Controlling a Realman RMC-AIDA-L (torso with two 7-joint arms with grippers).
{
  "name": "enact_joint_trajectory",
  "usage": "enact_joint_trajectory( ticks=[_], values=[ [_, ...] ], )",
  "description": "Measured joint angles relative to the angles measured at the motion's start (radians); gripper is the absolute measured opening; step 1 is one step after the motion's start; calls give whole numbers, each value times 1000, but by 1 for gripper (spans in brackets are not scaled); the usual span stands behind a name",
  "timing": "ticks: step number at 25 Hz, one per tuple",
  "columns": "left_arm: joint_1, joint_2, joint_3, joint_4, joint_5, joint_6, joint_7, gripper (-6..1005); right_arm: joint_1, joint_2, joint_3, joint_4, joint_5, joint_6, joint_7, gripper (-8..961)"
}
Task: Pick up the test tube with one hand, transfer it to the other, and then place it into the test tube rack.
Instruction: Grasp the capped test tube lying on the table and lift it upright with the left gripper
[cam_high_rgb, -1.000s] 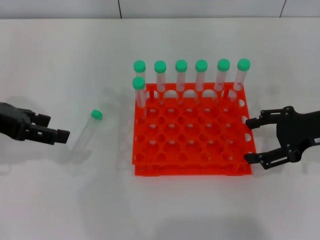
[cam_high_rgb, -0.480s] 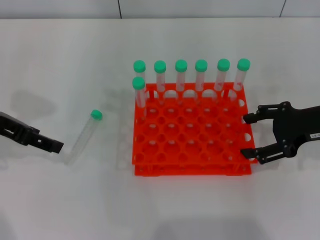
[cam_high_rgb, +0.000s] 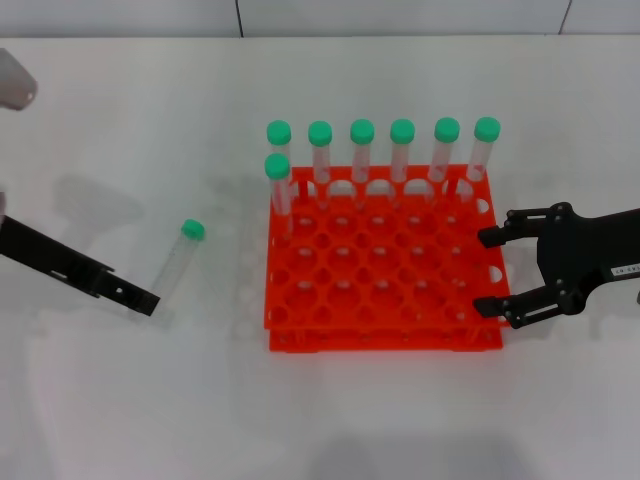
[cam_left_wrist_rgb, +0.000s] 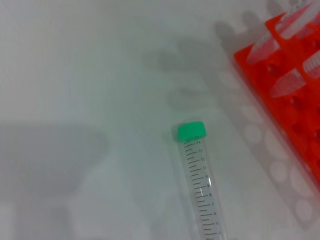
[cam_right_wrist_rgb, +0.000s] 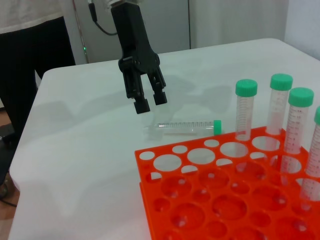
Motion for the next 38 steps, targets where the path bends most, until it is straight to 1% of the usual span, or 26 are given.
enact_joint_trajectory(
  ticks=[3, 6, 9, 17, 21, 27, 32, 34, 37, 38],
  values=[
    [-17, -12, 3, -15, 8, -9, -20, 853, 0, 1, 0, 0, 0, 0, -6, 869],
    [-32, -16, 26, -39, 10, -14, -36, 852, 0, 2, 0, 0, 1, 0, -10, 869],
    [-39, -16, 42, -55, 12, -19, -52, 851, 1, 2, 0, 0, 1, -1, -11, 869],
    [-41, -15, 43, -60, 25, -45, -92, 849, 2, 2, -2, 0, -4, -2, -15, 869],
    [-42, -22, 43, -61, 38, -56, -97, 847, 2, 2, -2, 0, -5, -2, -20, 868],
    [-46, -25, 42, -65, 36, -63, -101, 845, 2, 2, -2, 0, -6, -2, -22, 868],
    [-56, -26, 42, -93, 39, -72, -109, 671, 2, 2, -2, -1, -7, -2, -24, 868],
    [-64, -25, 43, -119, 41, -81, -111, 589, 2, 2, -2, -1, -7, -2, -24, 868],
    [-65, -24, 43, -125, 46, -85, -114, 467, 3, 2, -2, -1, -6, -1, -24, 868],
    [-65, -24, 42, -125, 48, -87, -117, 463, 3, 2, -2, -1, -6, -1, -24, 868]
  ],
)
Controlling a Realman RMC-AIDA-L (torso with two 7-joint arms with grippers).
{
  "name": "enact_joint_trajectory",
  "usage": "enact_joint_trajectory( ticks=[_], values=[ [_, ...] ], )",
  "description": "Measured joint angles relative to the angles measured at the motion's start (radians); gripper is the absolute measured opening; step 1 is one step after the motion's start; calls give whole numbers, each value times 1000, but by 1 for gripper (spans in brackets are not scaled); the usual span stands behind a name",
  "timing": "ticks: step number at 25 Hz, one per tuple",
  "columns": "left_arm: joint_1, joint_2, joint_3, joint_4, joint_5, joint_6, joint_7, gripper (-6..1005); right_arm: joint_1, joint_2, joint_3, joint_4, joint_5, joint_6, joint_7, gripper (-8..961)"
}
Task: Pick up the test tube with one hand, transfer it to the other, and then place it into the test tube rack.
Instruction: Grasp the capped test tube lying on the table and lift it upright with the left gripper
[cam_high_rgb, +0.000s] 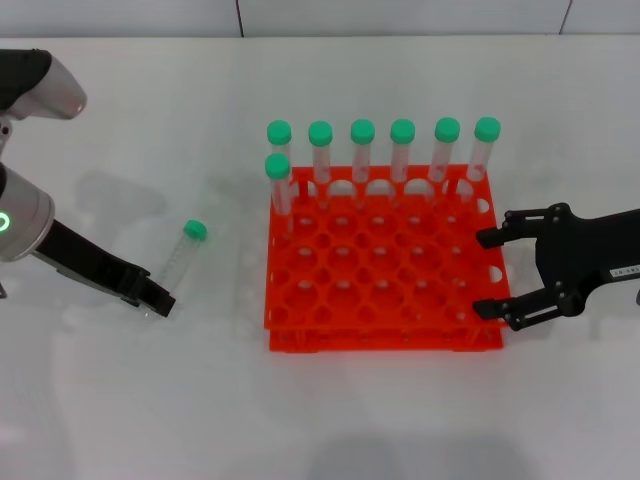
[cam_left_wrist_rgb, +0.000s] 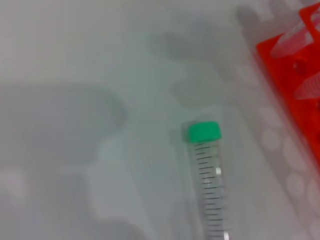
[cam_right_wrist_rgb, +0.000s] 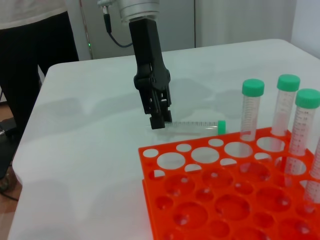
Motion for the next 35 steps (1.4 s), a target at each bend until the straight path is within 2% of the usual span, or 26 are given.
enact_joint_trajectory(
  ticks=[8, 14, 27, 30, 35],
  values=[
    [-7, -4, 4, -15, 38, -20, -22, 430, 3, 0, 0, 0, 2, 0, 0, 869],
    [-14, -11, 20, -16, 39, -23, -21, 371, 3, 0, 0, 0, 2, 0, 0, 869],
    [-13, -11, 27, -26, 40, -36, -15, 251, 3, 2, 0, 0, 7, 2, 0, 869],
    [-5, -12, 24, 27, 17, -33, -10, 228, 3, 3, 3, 0, 8, 1, 1, 869],
    [29, -5, 17, 180, -73, 0, -8, 191, 1, 2, 7, 0, 8, 0, 2, 869]
  ],
)
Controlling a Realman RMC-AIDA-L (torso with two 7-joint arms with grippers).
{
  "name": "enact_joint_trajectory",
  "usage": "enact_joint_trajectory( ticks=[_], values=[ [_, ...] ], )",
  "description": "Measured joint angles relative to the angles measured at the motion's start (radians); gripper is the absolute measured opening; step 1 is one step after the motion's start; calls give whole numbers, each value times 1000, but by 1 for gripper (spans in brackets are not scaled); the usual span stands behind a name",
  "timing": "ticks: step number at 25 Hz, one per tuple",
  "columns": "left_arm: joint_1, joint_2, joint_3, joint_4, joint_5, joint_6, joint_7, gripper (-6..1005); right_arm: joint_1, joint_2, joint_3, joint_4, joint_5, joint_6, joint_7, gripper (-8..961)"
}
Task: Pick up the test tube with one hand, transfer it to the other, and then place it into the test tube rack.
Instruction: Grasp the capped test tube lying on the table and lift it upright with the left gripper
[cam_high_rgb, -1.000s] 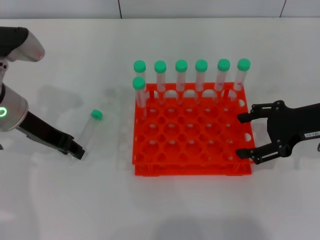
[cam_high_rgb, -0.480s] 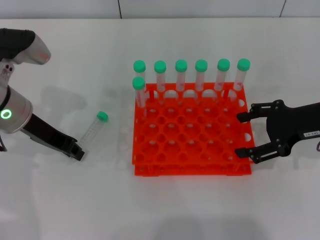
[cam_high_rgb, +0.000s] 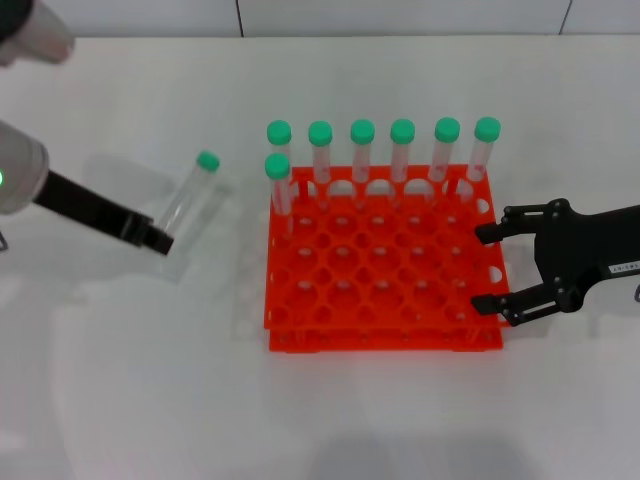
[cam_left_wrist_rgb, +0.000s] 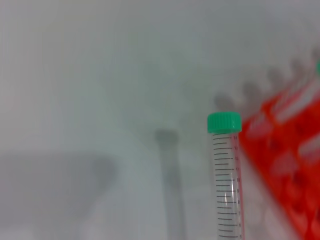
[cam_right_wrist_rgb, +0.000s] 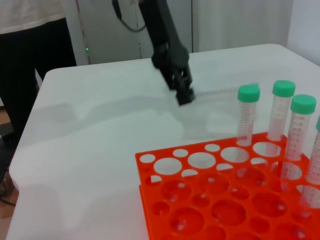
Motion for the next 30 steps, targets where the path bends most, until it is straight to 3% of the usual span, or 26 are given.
enact_joint_trajectory(
  ticks=[5, 9, 14, 18, 21, 23, 24, 27, 30],
  values=[
    [54, -4, -2, 152, -52, -30, 2, 192, -1, -1, 2, 0, 0, 2, -1, 868],
    [115, -13, 8, 226, -115, -146, 72, 194, 0, 1, 2, 0, 1, 9, -1, 868],
    [195, -14, 8, 195, -404, -332, 367, 195, 2, 2, 3, 0, 2, 11, -1, 868],
    [226, -9, -8, 120, -661, -368, 598, 196, 3, 4, 2, 0, 4, 13, 2, 868],
    [201, 11, -49, -5, -828, -319, 751, 197, 3, 6, 2, 0, 5, 18, 4, 868],
    [153, 40, -67, -116, -886, -253, 818, 197, 3, 7, 2, 0, 8, 22, 4, 868],
    [136, 50, -70, -151, -895, -231, 832, 198, 3, 7, 2, 0, 11, 23, 4, 868],
    [29, 111, -76, -342, -897, -146, 886, 199, 7, 8, 2, 0, 16, 24, 2, 868],
    [-37, 146, -76, -460, -893, -93, 944, 199, 13, 9, 2, 2, 19, 25, 0, 869]
  ],
)
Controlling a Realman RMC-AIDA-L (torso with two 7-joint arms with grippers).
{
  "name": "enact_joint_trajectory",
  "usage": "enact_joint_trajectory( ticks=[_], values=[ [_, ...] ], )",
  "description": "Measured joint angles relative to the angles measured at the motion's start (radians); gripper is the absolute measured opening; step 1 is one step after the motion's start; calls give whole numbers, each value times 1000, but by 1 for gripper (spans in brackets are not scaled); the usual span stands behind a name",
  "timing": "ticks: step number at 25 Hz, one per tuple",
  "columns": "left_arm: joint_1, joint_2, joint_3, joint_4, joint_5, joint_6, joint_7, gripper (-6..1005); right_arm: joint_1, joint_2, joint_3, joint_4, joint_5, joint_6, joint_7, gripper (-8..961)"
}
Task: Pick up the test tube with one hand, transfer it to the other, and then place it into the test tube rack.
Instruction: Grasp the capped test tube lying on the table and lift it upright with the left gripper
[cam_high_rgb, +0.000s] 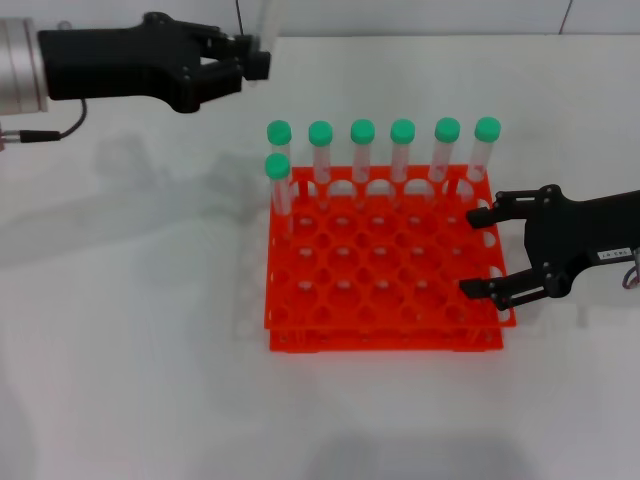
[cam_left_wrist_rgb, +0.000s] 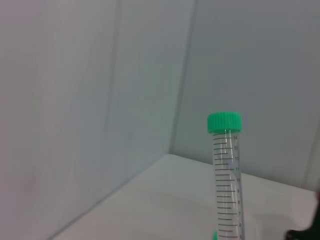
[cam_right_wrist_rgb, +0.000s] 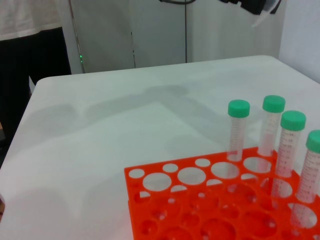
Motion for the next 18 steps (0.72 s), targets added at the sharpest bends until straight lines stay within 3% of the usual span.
enact_joint_trajectory(
  ticks=[5, 18],
  values=[
    [-61, 12, 6, -61, 67, 39, 18, 201, 1, 1, -3, 4, 12, 6, -2, 869],
    [-121, -20, 8, -74, 270, 41, -26, 204, 10, 1, -3, 7, 12, 12, 4, 869]
  ],
)
